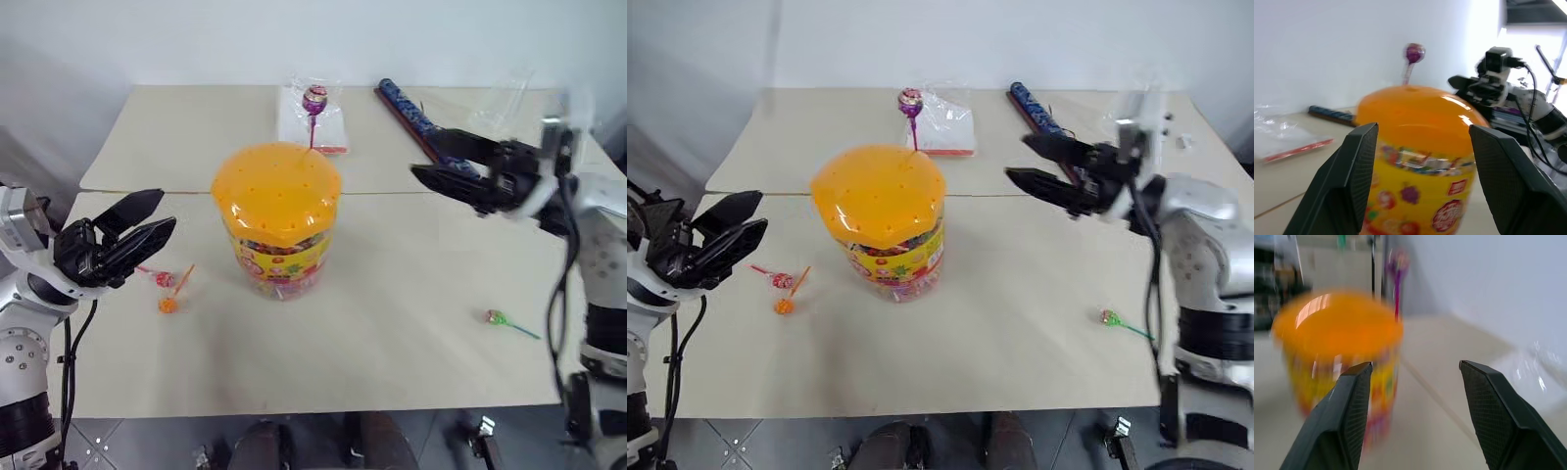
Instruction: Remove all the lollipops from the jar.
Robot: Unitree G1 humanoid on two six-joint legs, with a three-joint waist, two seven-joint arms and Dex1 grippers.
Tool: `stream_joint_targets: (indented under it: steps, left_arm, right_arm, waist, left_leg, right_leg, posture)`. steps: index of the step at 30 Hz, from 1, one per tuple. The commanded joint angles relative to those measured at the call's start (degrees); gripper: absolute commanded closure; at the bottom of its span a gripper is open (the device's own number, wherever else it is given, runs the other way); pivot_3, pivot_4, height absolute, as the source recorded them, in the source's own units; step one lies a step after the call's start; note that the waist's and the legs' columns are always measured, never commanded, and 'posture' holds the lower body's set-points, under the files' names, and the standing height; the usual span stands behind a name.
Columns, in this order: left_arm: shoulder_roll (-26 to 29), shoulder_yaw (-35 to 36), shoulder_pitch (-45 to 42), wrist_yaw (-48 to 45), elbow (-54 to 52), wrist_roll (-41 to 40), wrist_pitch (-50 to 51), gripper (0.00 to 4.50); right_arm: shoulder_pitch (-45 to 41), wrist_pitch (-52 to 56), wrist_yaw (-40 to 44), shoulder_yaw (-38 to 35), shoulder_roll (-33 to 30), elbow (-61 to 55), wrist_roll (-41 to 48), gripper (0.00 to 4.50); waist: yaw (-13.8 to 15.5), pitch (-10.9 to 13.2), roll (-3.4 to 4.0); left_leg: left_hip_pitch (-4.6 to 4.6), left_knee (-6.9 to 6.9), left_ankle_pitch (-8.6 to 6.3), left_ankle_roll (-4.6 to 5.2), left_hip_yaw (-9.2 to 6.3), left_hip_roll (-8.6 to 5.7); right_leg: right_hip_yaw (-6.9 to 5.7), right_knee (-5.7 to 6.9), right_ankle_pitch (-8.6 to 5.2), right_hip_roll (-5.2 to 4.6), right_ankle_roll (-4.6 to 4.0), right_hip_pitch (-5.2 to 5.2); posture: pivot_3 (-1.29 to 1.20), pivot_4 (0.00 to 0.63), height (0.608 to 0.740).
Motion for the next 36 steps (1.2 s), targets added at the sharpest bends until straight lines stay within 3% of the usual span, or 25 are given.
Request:
stream_joint_targets:
  steps: [1, 9, 12, 19, 28, 31, 36]
  left_arm:
    - [0.3, 0.2, -1.0, 0.1, -1.5, -1.0, -0.1, 1.36]
    - [0.3, 0.4, -1.3, 0.2, -1.8, -1.0, -0.4, 1.36]
    - [0.1, 0.4, -1.1, 0.3, -2.1, -1.0, -0.6, 1.36]
    - [-0.4, 0.5, -1.1, 0.2, -2.3, -0.8, -1.1, 1.36]
    - [-0.4, 0.2, -1.8, -0.3, -1.9, -0.9, -1.6, 1.36]
    - [-0.3, 0.1, -1.9, -0.3, -1.9, -0.9, -1.5, 1.36]
    - [-0.3, 0.1, -2.0, -0.2, -1.9, -1.0, -1.3, 1.36]
  right_arm:
    - [-4.5, 1.5, -4.2, 3.4, 2.9, 1.9, -3.5, 1.55]
    - [-11.0, 2.5, -5.7, 7.5, 10.6, 6.0, -6.7, 1.55]
    - [-12.2, 2.0, -5.9, 6.9, 12.1, 7.6, -7.2, 2.07]
    - [-13.2, 0.8, -4.6, 6.2, 13.6, 9.1, -7.3, 4.46]
    - [-12.2, 0.4, -1.9, 4.4, 12.7, 9.0, -6.4, 4.46]
    - [-12.0, 3.3, -0.9, 4.8, 11.4, 7.9, -5.9, 3.88]
    - [-13.1, -1.1, -2.7, 5.6, 12.7, 9.8, -9.7, 2.26]
  waist:
    - [0.2, 0.0, 0.0]
    - [-0.1, 0.0, -0.01]
    - [-0.4, 0.0, -0.02]
    - [-0.4, 0.0, -0.01]
    - [-0.4, 0.0, -0.01]
    - [-0.4, 0.0, -0.01]
    - [-0.5, 0.0, -0.02]
  left_leg:
    - [-0.19, 0.0, 0.02, 0.03, 0.02, -0.05]
    - [-0.47, 0.04, -0.01, 0.1, -0.05, -0.1]
    - [-0.47, 0.11, 0.08, 0.06, 0.0, -0.04]
    - [-0.46, 0.11, 0.2, 0.04, 0.1, -0.01]
    - [-0.46, 0.09, 0.2, 0.04, 0.1, -0.02]
    - [-0.46, 0.09, 0.2, 0.04, 0.09, -0.02]
    - [-0.46, 0.08, 0.2, 0.04, 0.12, -0.01]
  right_leg:
    - [-0.15, 0.09, 0.0, -0.04, 0.0, -0.23]
    - [-0.34, 0.35, 0.01, 0.02, 0.01, -0.52]
    - [-0.32, 0.34, 0.01, 0.06, 0.01, -0.51]
    - [-0.23, 0.36, 0.01, 0.06, 0.0, -0.55]
    - [-0.24, 0.35, 0.01, 0.06, 0.0, -0.55]
    - [-0.24, 0.35, 0.01, 0.05, 0.0, -0.55]
    - [-0.22, 0.35, 0.01, 0.06, 0.01, -0.57]
  posture:
    - [0.0, 0.15, 0.74]
    - [0.0, 0.15, 0.74]
    - [0.0, 0.15, 0.74]
    - [0.0, 0.15, 0.74]
    - [0.0, 0.15, 0.74]
    - [0.0, 0.15, 0.74]
    - [0.0, 0.15, 0.74]
